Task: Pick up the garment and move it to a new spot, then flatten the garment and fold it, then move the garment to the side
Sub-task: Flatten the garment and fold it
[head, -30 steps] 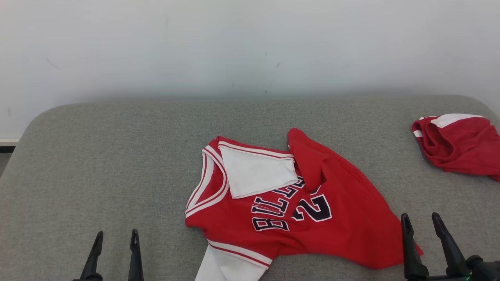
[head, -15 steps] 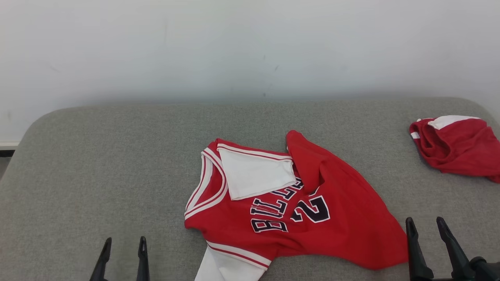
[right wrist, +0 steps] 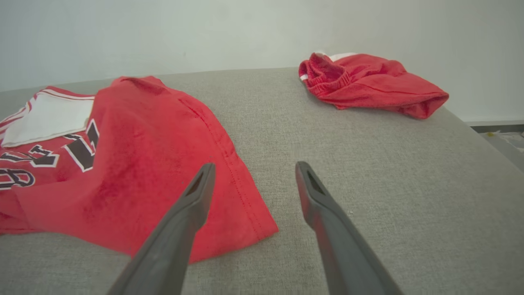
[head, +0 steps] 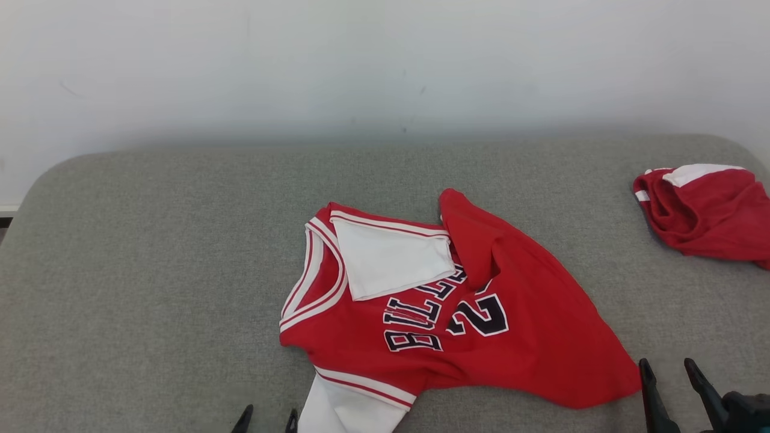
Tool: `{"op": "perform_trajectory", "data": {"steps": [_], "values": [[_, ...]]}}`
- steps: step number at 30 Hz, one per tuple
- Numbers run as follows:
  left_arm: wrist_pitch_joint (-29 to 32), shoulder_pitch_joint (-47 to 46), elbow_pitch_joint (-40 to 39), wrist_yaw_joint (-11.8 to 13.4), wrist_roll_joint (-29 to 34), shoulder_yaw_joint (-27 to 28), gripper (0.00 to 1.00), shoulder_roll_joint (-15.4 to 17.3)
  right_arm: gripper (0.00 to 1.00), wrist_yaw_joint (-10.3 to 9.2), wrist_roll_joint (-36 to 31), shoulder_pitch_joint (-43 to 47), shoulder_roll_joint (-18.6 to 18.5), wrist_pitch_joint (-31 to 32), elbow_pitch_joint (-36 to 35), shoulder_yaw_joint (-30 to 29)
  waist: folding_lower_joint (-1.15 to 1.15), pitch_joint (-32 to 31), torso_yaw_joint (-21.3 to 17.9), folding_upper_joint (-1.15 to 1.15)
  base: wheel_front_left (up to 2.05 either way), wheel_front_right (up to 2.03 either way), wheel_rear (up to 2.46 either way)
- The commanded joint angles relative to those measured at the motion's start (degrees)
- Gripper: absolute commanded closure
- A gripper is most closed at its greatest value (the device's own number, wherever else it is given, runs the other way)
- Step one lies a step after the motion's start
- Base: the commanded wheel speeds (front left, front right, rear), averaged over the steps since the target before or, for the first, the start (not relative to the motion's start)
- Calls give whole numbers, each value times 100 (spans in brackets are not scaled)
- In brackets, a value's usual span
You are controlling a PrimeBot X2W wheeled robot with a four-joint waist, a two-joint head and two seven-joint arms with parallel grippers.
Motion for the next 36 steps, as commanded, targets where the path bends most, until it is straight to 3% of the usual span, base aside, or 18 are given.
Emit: {"op": "perform_trajectory", "data": {"steps": [1, 7, 23, 24, 25, 26, 27, 28, 36], "values": [[-28, -105, 155, -19, -66, -54, 0, -11, 0, -14, 52, -133, -52, -44, 143, 25, 0, 80, -10, 0, 0, 0, 0], [-33, -335, 766, -57, -119, -303, 0, -35, 0, -14, 104, -554, -119, -183, 1059, 98, 0, 198, -23, 0, 0, 0, 0], [-25, -558, 1496, -100, -312, -844, 0, -70, 0, -13, 401, -1451, -3, -311, 2898, 566, 0, 368, 30, 0, 0, 0, 0], [-24, -564, 1567, -105, -354, -894, 0, -73, 19, -13, 442, -1463, 7, -326, 2972, 617, 0, 367, 43, 0, 0, 0, 0], [-12, -563, 1661, -111, -431, -955, 0, -75, 60, -13, 494, -1463, 30, -320, 3038, 667, 0, 362, 51, 0, 0, 0, 0], [-6, -569, 1738, -118, -537, -1016, 39, -77, 100, -13, 545, -1466, 44, -330, 3090, 711, 0, 355, 56, 0, 0, 0, 0], [1, -586, 1803, -124, -606, -1079, 64, -77, 100, -13, 586, -1468, 32, -352, 3140, 750, 0, 340, 61, 0, 0, 0, 0], [1, -601, 1856, -129, -656, -1163, 100, -84, 100, -13, 625, -1464, 11, -363, 3181, 790, 0, 325, 63, 0, 0, 0, 0], [-34, -786, 1466, -35, -897, -1296, 100, -73, 100, -13, 1023, -1467, -67, -563, 2841, 1187, 0, 196, 51, 0, 0, 0, 0]]}}
